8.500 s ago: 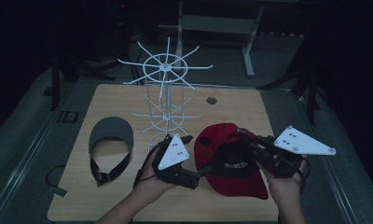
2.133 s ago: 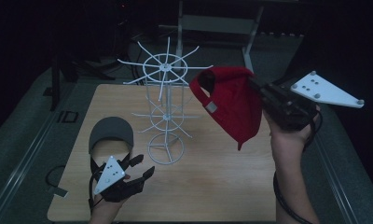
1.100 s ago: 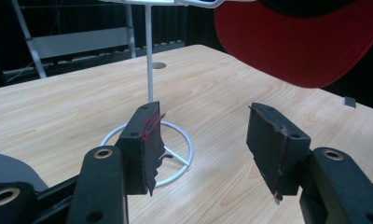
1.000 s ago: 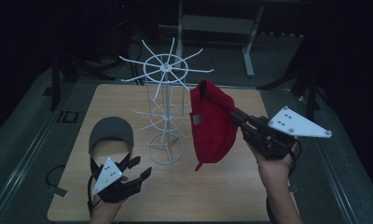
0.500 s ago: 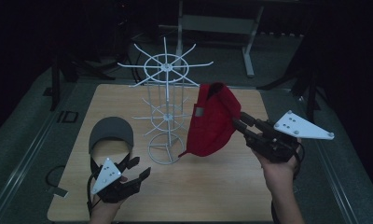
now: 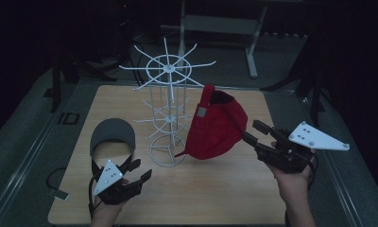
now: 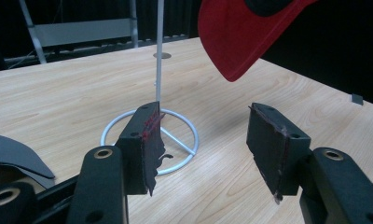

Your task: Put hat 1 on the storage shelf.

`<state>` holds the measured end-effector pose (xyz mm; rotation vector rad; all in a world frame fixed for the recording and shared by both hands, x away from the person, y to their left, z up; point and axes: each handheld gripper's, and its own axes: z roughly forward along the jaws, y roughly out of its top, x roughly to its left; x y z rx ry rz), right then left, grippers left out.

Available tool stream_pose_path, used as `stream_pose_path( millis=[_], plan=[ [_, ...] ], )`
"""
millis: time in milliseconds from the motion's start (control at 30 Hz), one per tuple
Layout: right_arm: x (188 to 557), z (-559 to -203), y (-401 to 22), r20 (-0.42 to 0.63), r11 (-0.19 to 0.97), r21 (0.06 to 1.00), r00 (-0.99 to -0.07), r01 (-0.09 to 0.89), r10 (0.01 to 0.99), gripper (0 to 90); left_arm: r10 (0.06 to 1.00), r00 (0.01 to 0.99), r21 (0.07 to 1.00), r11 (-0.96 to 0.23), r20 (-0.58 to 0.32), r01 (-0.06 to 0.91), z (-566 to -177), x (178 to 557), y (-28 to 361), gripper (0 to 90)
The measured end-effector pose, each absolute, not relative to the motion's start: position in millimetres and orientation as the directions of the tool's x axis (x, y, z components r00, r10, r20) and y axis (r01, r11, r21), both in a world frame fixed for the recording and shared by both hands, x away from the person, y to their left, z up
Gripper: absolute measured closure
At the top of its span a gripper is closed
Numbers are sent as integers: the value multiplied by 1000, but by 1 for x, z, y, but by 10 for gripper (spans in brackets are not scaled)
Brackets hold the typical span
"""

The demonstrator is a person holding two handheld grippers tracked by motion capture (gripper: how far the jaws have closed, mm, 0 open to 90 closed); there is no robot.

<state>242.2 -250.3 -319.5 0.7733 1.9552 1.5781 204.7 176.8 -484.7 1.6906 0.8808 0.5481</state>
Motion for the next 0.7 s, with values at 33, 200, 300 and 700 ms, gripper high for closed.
stream_pose_path(
  millis=[33, 200, 300, 700],
  plan=[
    [241, -320, -252, -36, 162, 980, -707, 112, 706, 477, 783, 617, 953, -125, -77, 277, -485, 205, 177, 457],
    [236, -325, -259, -38, 167, 979, -703, 116, 710, 450, 787, 612, 952, -128, -73, 277, -486, 205, 178, 457],
    [234, -332, -266, -27, 164, 978, -693, 132, 721, 435, 791, 607, 952, -125, -75, 281, -487, 205, 180, 457],
    [248, -385, -287, -1, 216, 945, -661, 244, 751, 281, 803, 591, 946, -129, -76, 298, -496, 207, 185, 458]
  ],
)
